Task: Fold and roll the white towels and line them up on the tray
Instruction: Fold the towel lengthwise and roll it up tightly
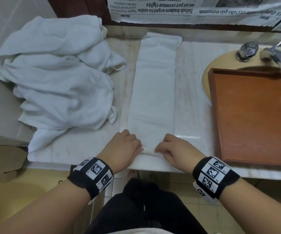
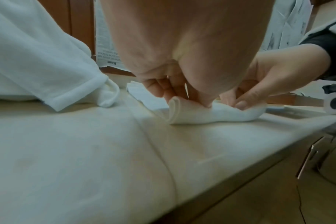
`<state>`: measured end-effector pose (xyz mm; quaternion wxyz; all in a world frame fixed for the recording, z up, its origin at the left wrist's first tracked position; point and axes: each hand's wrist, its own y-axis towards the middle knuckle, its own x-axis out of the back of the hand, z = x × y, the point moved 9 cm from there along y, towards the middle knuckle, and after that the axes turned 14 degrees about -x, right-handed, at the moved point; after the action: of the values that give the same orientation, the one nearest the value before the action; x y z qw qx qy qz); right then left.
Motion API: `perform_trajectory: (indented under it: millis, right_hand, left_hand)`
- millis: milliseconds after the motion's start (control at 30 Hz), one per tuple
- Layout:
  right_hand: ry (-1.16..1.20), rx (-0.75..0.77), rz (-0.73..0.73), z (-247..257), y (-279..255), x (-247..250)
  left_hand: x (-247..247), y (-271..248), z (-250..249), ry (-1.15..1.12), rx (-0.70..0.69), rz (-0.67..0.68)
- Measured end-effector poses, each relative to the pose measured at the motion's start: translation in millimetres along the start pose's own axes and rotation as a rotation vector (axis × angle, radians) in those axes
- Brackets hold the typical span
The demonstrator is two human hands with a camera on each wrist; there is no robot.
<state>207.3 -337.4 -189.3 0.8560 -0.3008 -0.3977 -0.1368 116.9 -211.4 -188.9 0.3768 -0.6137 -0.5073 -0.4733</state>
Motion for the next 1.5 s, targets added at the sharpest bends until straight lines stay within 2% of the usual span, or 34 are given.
perform_trajectory:
  millis: [67, 133, 200, 300, 400, 500, 600, 733, 800, 867, 967, 1067, 1200, 1267, 1400, 1467, 1500]
  right_hand:
    - [-0.087, 0.072, -0.115, 7.8, -5.6, 2.2]
    - [-0.187, 0.141, -0.189, 15.0, -9.0, 2.4]
    - [-0.270, 0.177, -0.246, 18.4, -6.8, 1.9]
    - [-0.259, 0.187, -0.271, 17.8, -1.2, 1.7]
    - [-0.145, 0.121, -0.186, 8.9, 4.4, 7.4]
    - [0.018, -0.042, -0.002, -7.0, 14.7, 14.9]
    - [0.128, -0.114, 0.025, -12.3, 22.2, 22.4]
    - [0.008, -0.049, -0.106, -5.7, 18.7, 22.9]
    - [-0.081, 0.016, -0.177, 1.8, 13.9, 22.1]
    - [-0.180, 0.048, -0.250, 8.1, 13.2, 23.3]
    - [-0.228, 0.064, -0.288, 12.2, 17.4, 26.8]
    - [-0.172, 0.035, -0.203, 6.9, 23.7, 29.1]
    - [0.047, -0.071, -0.086, -7.2, 33.9, 39.7]
    - [0.021, -0.074, -0.085, -9.2, 38.1, 39.1]
    - [-0.105, -0.023, -0.227, -4.4, 32.2, 38.8]
    - [-0.185, -0.004, -0.272, 0.6, 31.2, 37.9]
    - [-0.216, -0.006, -0.290, 2.3, 32.7, 39.3]
  left_hand:
    - [-0.5, 6.9, 3.7, 0.004, 0.004, 0.036]
    - [4.2, 12.2, 3.6, 0.012, 0.009, 0.011]
    - [10.4, 14.9, 1.4, 0.043, 0.030, -0.034]
    - [15.3, 13.9, -8.3, 0.132, 0.050, -0.079]
    - [13.0, 7.4, -18.4, 0.161, 0.026, -0.064]
    - [11.6, 7.6, -9.3, 0.119, 0.048, 0.009]
    - [14.1, 15.4, 10.6, 0.005, 0.088, 0.027]
    - [14.5, 24.1, 34.4, -0.212, 0.260, 0.165]
    - [16.0, 24.6, 46.5, -0.320, 0.377, 0.113]
    - [17.9, 25.4, 49.8, -0.354, 0.427, 0.040]
    - [21.2, 30.5, 32.1, -0.098, 0.316, 0.030]
    - [19.6, 27.5, 13.3, 0.072, 0.191, 0.026]
    - [21.0, 22.4, 24.0, 0.062, 0.182, -0.037]
    - [22.7, 25.0, 30.0, 0.020, 0.159, -0.058]
    - [17.5, 35.5, 40.3, -0.063, 0.080, 0.054]
    - [19.3, 41.0, 47.3, -0.104, 0.124, 0.153]
    - [22.3, 42.3, 52.4, -0.138, 0.164, 0.158]
